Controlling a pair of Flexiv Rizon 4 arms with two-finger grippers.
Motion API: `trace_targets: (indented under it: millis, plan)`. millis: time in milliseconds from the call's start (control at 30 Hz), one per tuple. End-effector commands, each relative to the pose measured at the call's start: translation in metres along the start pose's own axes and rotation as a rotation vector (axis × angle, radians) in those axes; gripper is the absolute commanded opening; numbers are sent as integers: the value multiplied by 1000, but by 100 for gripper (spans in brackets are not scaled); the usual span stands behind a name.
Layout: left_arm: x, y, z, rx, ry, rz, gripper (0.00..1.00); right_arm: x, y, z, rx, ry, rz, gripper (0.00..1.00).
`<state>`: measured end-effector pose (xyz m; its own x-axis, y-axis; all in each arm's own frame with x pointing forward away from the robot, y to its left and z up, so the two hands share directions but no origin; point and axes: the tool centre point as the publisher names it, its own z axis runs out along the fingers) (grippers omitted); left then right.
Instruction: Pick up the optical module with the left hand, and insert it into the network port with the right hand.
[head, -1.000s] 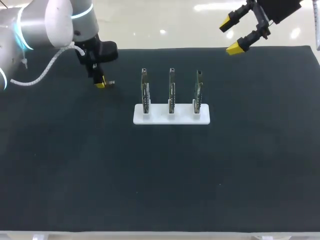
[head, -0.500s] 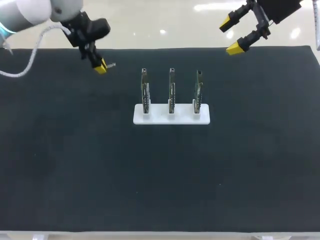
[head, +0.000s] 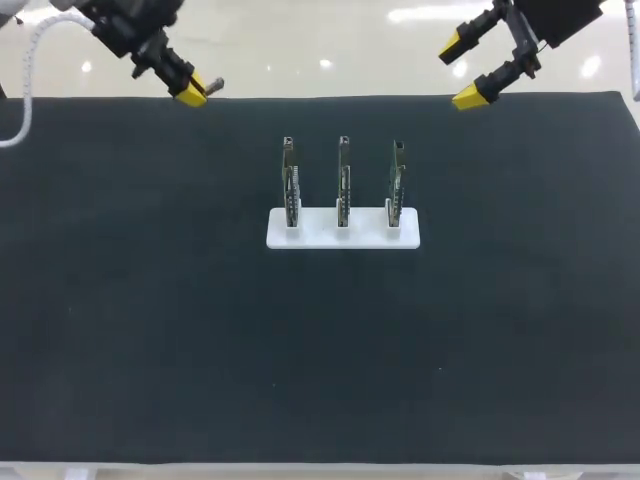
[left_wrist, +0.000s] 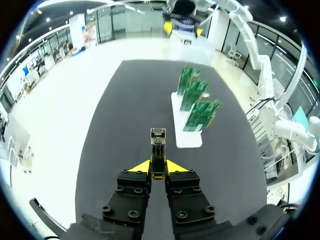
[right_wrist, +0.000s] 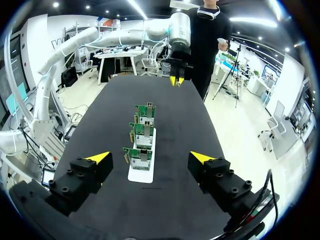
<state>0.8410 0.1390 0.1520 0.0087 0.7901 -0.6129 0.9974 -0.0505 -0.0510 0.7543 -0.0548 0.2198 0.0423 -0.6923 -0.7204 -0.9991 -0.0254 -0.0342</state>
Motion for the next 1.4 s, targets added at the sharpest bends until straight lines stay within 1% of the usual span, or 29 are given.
trace_targets:
  millis: [33, 200, 300, 367, 1067, 1167, 1233, 1267, 1333, 1367, 1400]
  plan:
    - [0, -40, -11, -152, -120, 13, 0, 0, 0, 0, 1, -1, -1, 100]
    - [-12, -57, -27, -203, -260, 37, 0, 0, 0, 0, 1, -1, -1, 100]
    - [-18, -65, -33, -221, -320, 60, 0, 0, 0, 0, 1, -1, -1, 100]
    - [-22, -69, -37, -226, -375, 78, 0, 0, 0, 0, 1, -1, -1, 100]
    - [-22, -69, -37, -226, -375, 78, 0, 0, 0, 0, 1, -1, -1, 100]
    - [-33, -69, -27, -259, -445, 73, 0, 0, 0, 0, 1, -1, -1, 100]
    - [-41, -67, -20, -279, -496, 89, 0, 0, 0, 0, 1, -1, -1, 100]
    - [-45, -67, -17, -272, -498, 80, 0, 0, 0, 0, 1, -1, -1, 100]
    - [-53, -66, -11, -289, -547, 91, 0, 0, 0, 0, 1, -1, -1, 100]
    - [-58, -65, -7, -287, -547, 77, 0, 0, 0, 0, 1, -1, -1, 100]
    - [-62, -64, -4, -285, -563, 63, 0, 0, 0, 0, 1, -1, -1, 100]
